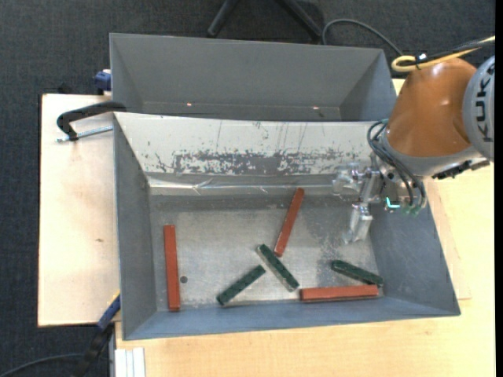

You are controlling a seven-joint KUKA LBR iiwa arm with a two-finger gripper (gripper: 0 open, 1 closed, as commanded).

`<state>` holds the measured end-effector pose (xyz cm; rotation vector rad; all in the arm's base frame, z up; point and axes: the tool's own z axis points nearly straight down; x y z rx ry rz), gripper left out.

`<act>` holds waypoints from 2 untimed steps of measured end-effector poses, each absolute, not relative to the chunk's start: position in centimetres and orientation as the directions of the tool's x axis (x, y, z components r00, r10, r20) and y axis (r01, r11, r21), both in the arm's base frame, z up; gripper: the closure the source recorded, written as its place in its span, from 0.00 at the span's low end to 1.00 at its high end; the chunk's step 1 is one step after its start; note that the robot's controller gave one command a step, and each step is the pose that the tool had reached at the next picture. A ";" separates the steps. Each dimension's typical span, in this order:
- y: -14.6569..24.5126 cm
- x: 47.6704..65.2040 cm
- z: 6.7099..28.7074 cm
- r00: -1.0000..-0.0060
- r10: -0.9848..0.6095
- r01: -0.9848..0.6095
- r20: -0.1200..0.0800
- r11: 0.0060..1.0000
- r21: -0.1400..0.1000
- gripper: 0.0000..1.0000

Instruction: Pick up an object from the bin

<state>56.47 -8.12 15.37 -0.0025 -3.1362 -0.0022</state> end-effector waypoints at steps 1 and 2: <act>-0.1 59.9 6.9 -0.936 -0.351 -0.351 -0.001 0.936 0.003 0.00; 3.8 58.9 10.2 -0.512 -0.859 -0.859 -0.007 0.512 -0.004 0.00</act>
Offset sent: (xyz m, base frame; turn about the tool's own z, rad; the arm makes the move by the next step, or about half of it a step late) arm 0.0344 0.0772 -0.0837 -0.3587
